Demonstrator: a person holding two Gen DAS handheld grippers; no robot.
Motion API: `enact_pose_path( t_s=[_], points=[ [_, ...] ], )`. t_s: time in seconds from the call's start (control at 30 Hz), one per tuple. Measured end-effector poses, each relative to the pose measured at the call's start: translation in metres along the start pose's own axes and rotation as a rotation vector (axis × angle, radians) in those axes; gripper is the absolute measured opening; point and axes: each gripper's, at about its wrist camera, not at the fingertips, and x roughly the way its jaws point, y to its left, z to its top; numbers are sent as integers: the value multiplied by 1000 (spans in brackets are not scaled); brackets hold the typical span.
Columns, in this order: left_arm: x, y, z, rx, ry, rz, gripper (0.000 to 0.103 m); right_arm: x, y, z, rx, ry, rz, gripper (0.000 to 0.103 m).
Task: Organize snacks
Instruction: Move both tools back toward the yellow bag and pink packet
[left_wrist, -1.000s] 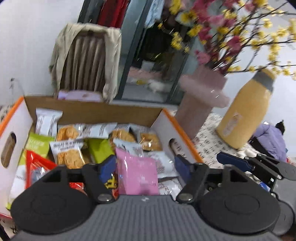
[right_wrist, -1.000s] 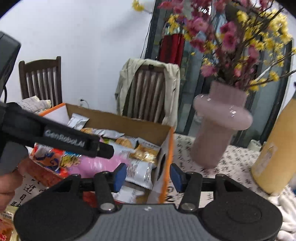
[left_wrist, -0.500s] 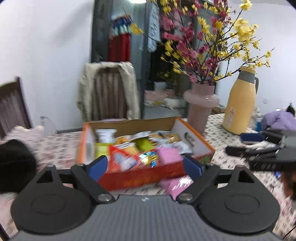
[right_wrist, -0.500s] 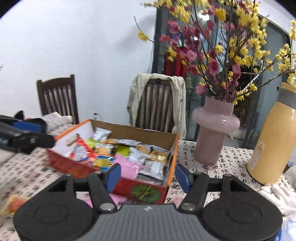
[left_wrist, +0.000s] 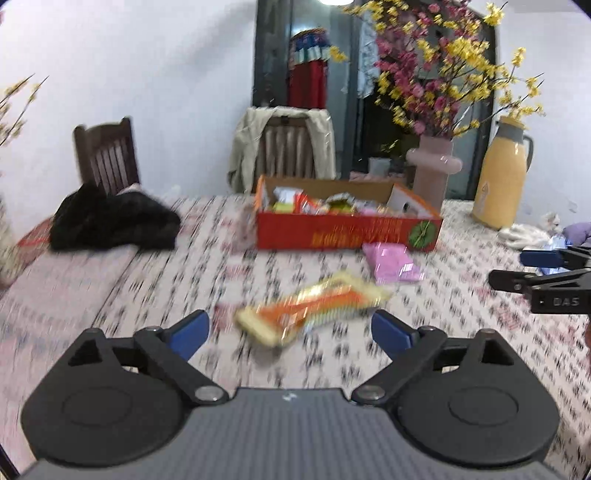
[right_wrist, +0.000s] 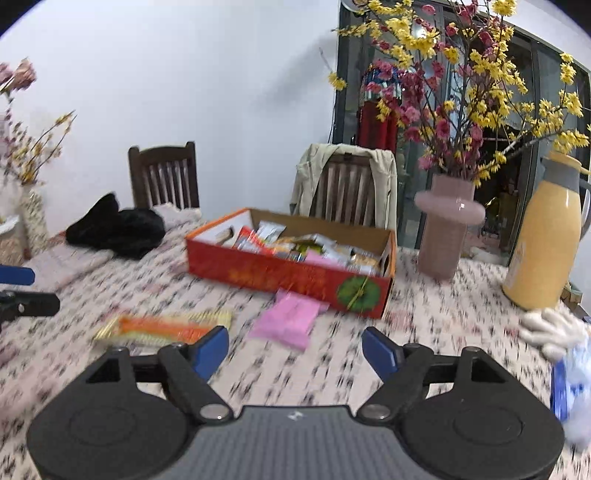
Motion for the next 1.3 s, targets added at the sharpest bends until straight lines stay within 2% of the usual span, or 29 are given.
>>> enact_pose_path(
  t_s=[0.1, 0.2, 0.3, 0.47, 0.83, 0.97, 1.07, 1.3],
  points=[
    [-7, 4, -26, -21, 55, 33, 97, -17, 11, -23, -11, 8, -2, 79],
    [-17, 8, -47, -65, 87, 58, 97, -32, 20, -44, 7, 38, 33, 79],
    [-27, 13, -60, -98, 93, 72, 97, -48, 30, -64, 20, 53, 58, 81],
    [-41, 15, -62, -97, 66, 80, 97, -65, 43, -85, 13, 69, 47, 83],
    [-53, 19, -63, -109, 39, 62, 99, -76, 54, -80, 8, 52, 52, 85],
    [-51, 20, -66, -108, 30, 32, 100, -70, 53, -72, 8, 54, 38, 85],
    [-45, 20, -64, -108, 34, 7, 100, -66, 49, -64, 24, 49, 21, 85],
    [-12, 31, -41, -172, 70, -67, 98, -42, 33, -37, 92, 63, 66, 85]
  ],
)
